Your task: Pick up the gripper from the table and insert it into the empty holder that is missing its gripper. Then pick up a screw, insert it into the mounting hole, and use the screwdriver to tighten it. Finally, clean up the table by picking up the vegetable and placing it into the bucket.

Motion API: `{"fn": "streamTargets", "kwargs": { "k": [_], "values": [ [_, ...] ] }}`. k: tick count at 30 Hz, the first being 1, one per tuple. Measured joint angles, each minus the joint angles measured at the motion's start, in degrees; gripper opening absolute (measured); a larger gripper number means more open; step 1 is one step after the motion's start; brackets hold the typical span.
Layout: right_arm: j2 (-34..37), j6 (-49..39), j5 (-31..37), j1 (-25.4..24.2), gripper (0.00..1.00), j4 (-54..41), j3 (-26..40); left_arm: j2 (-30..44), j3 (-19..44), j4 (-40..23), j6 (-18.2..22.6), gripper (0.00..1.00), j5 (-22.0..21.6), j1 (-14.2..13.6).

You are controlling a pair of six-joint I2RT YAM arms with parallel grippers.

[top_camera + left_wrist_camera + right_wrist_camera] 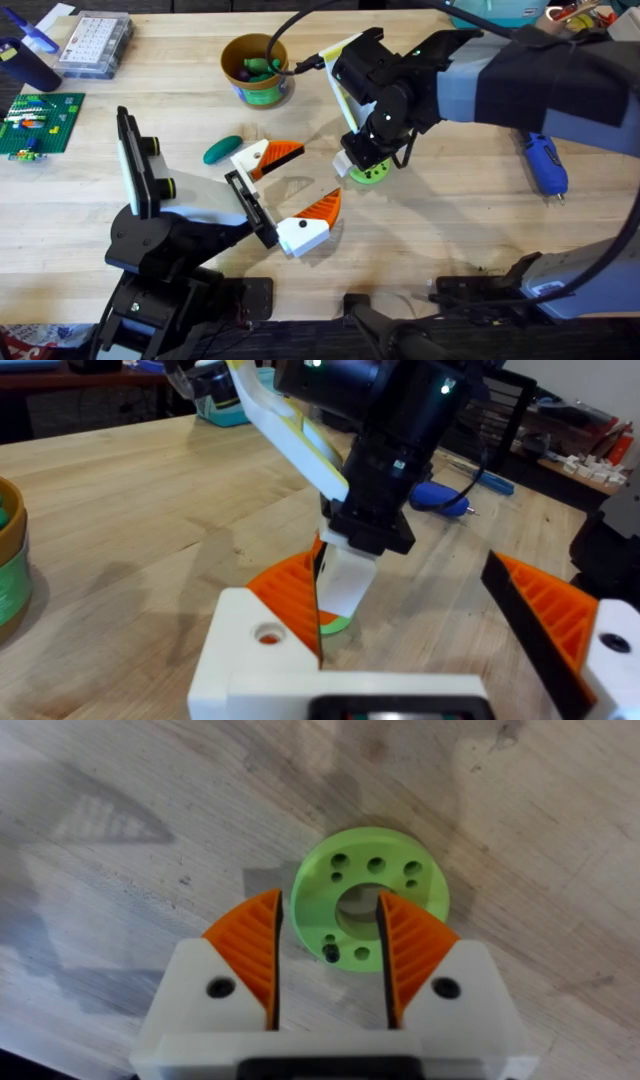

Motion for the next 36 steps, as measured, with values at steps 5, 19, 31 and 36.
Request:
{"fn": "streamTargets", "kwargs": {
  "k": [5, 19, 31, 36],
  "values": [
    [0.4, 0.4, -0.1, 0.0, 0.508, -1.2, 0.0, 0.0, 0.0, 0.1, -0.1, 0.990, 0.0, 0.0],
    [-18.5, 4.9, 4.1, -2.5, 0.508, -10.6, 3.7, 0.0, 0.0, 0.1, -0.1, 0.990, 0.0, 0.0],
    [-32.9, 10.7, 8.2, -2.6, 0.508, -14.2, -1.9, 0.0, 0.0, 0.1, -0.1, 0.990, 0.0, 0.0],
    [-32.3, 13.8, 8.4, -1.5, 0.508, -9.4, -8.0, 0.0, 0.0, 0.1, -0.1, 0.990, 0.0, 0.0]
  ]
}}
